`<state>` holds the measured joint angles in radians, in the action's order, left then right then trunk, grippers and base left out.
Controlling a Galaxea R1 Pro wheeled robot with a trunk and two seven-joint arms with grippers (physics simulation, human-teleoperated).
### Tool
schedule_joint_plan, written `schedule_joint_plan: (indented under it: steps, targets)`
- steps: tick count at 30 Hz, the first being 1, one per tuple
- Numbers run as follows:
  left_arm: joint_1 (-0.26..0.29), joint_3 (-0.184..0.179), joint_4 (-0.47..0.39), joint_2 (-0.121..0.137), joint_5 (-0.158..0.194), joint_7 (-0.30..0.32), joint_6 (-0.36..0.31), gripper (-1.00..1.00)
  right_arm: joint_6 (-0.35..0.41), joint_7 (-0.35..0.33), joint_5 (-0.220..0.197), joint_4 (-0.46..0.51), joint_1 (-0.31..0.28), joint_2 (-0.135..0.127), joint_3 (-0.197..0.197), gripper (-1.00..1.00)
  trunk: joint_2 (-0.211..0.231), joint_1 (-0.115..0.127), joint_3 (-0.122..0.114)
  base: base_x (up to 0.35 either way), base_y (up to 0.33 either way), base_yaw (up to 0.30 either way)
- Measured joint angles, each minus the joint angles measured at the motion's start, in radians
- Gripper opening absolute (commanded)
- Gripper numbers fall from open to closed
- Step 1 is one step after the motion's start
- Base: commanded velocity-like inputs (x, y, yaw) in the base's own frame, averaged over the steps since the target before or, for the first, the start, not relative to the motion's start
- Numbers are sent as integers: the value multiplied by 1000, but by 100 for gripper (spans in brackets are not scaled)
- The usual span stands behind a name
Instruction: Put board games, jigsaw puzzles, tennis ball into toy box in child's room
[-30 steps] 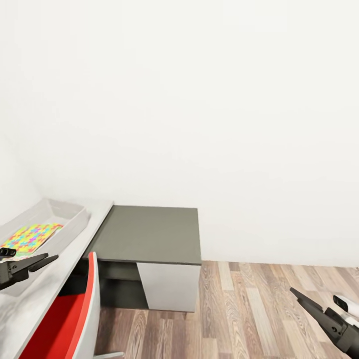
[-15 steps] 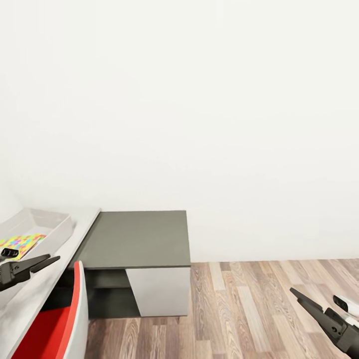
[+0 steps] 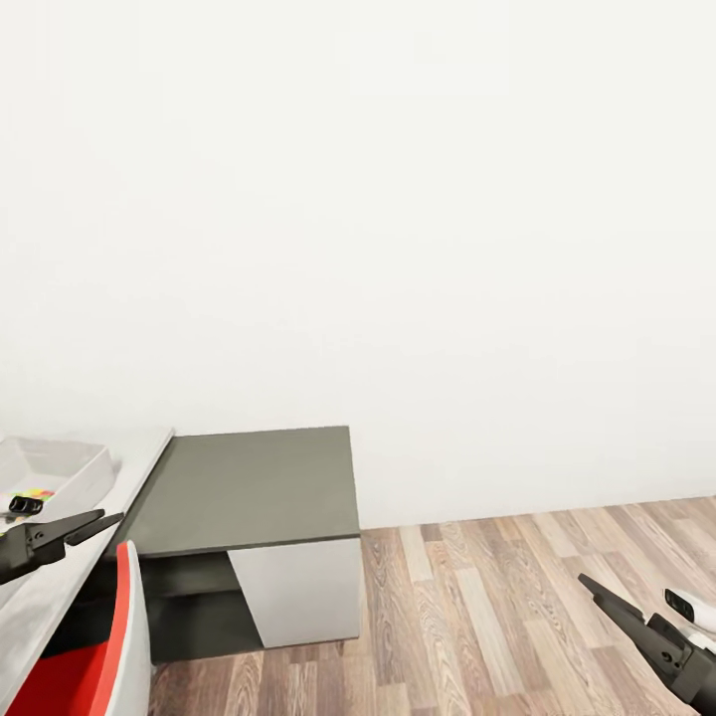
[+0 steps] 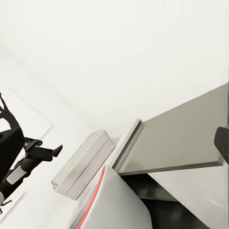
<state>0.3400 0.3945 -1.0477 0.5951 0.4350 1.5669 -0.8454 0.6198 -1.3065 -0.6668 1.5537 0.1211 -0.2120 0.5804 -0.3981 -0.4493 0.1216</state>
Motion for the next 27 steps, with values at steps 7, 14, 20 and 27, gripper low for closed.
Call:
schedule_joint_plan:
  steps: [7, 14, 20, 27]
  targets:
    - [1, -1, 0, -5, 0, 0, 0, 100, 0, 0, 0, 0, 0, -1, 0, 100, 0, 0, -10, 0, 0, -176]
    - [1, -2, 0, -6, 0, 0, 0, 100, 0, 1, 0, 0, 0, 0, 0, 100, 0, 0, -21, 0, 0, -177]
    - [3, -29, 0, -32, -2, 0, 9, 100, -1, 1, 1, 1, 0, 1, 0, 100, 0, 0, -27, 0, -153, -104]
    - [8, -74, -1, -42, -8, 0, 15, 100, 1, 39, -1, 1, 0, 0, 0, 100, 0, 0, -28, 0, -188, -9]
